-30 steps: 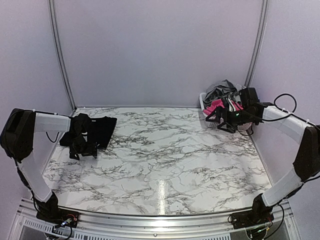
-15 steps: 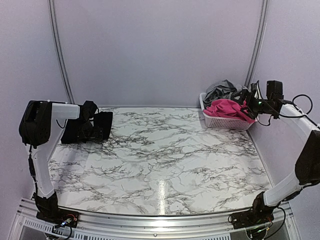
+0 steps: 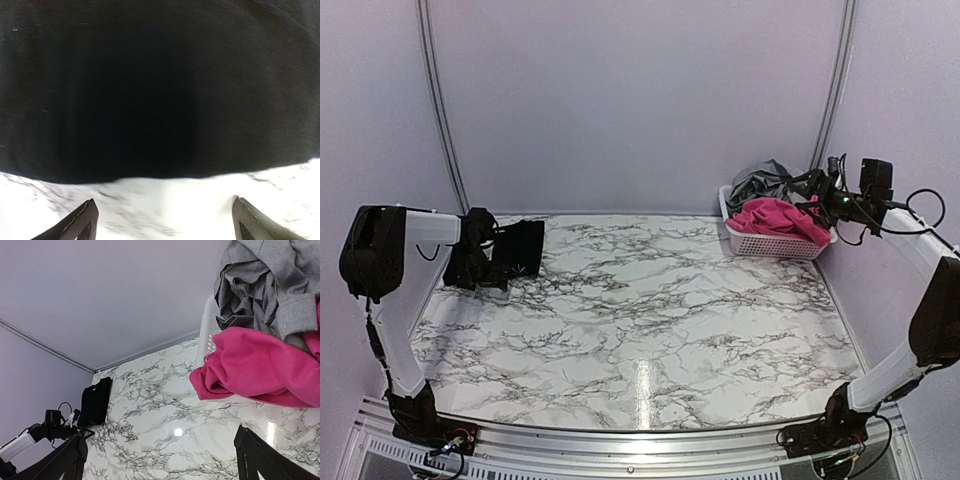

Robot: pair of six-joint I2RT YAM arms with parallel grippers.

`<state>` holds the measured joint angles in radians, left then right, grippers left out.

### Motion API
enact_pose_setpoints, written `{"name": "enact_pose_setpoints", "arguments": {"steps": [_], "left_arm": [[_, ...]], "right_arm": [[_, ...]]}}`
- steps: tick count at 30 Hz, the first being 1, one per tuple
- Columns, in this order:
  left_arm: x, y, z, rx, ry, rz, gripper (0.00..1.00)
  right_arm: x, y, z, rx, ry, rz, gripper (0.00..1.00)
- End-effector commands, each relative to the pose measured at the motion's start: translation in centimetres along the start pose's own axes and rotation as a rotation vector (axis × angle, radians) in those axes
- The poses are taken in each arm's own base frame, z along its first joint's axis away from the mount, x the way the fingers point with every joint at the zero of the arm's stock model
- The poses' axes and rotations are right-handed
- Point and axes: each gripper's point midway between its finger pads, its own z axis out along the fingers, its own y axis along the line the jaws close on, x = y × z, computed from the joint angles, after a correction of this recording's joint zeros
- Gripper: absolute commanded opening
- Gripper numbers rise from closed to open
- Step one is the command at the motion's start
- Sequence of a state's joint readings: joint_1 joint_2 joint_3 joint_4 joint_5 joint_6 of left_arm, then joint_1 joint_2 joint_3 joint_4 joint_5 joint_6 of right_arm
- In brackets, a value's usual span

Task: Fold and stack the mixed laundry pile
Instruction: Move the square folded T-shirt to the center of the board, then pick up the crumpled shirt from the bin.

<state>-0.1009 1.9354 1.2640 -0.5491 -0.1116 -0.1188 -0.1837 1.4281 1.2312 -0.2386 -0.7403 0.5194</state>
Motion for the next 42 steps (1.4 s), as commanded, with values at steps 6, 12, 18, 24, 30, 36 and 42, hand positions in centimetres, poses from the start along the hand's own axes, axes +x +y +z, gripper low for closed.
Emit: {"name": "enact_pose_setpoints", "arguments": {"steps": [6,12,18,24,30,36,42], "left_arm": [[-1.9,4.3,2.4,-0.139,0.064,0.133,0.96],[-6.8,3.9,2.8,-0.140,-0.009,0.161,0.96],[-8.9,3.1,2.4,-0.098,-0.058,0.123,0.96],[-8.4,-2.5,-4.2,0.091,-0.182,0.077,0.99],[-6.9,-7.7,-10.4,0.165,-0.285,0.145,0.99],[-5.4,-9.6,-11.9,0.219,-0.290,0.126,0.99],[-4.8,-10.0,-12.6,0.236,-0.294,0.118,0.99]], "right_arm": [[-1.7,0.7,-1.3,0.063,-0.023,-0.209,0.99],[-2.2,0.1,-1.3,0.115,-0.018,-0.264,0.99],[-3.7,-1.6,-0.8,0.206,-0.016,-0.307,0.98],[-8.4,-3.8,-0.4,0.390,-0.048,-0.449,0.98],[-12.8,-6.8,2.0,0.504,-0.087,-0.481,0.98],[-14.9,-8.0,8.2,0.557,-0.066,-0.609,0.94],[-14.7,-12.3,14.0,0.732,-0.044,-0.691,0.99]]}}
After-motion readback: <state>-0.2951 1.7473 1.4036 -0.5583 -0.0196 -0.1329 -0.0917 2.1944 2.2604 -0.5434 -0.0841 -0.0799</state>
